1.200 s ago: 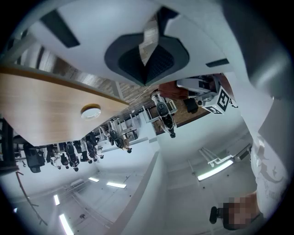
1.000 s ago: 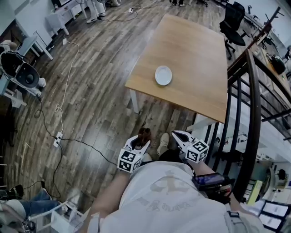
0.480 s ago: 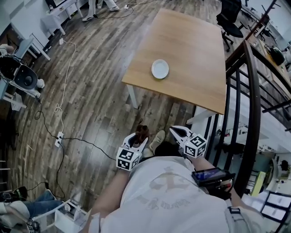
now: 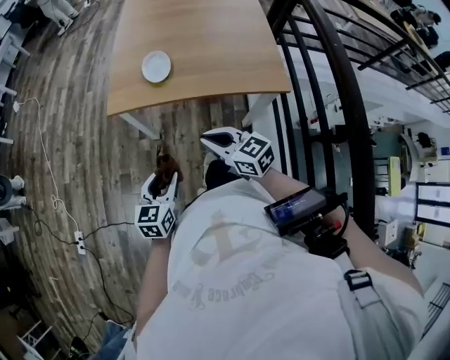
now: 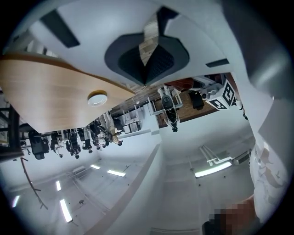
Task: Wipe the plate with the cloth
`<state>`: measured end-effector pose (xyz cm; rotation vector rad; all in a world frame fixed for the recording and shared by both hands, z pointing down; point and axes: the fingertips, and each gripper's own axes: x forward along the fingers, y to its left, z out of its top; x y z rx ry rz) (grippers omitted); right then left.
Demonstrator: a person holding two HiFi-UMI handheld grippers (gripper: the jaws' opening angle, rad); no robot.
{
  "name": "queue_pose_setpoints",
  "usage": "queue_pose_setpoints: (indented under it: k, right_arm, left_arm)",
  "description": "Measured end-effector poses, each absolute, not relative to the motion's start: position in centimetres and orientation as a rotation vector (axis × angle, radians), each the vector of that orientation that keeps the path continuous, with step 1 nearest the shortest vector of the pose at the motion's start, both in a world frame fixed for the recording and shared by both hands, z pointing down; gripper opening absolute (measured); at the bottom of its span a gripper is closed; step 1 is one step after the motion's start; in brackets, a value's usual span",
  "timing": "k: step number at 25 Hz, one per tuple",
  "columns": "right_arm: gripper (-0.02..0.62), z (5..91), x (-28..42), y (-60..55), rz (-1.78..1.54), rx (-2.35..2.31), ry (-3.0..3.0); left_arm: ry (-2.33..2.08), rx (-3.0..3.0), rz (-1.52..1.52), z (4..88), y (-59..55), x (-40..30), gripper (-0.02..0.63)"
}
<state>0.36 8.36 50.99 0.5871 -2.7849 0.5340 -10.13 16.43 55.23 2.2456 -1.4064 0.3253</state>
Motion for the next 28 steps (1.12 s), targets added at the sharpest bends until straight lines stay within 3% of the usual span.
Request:
queue_pose_setpoints:
  k: [28]
  right_arm:
    - [0.012,53.7,-3.2,-7.0,0.609,0.524,-2.766]
  left_arm:
    - [-1.461,2.177,0.417,55.8,2.3,-14.7,0.169]
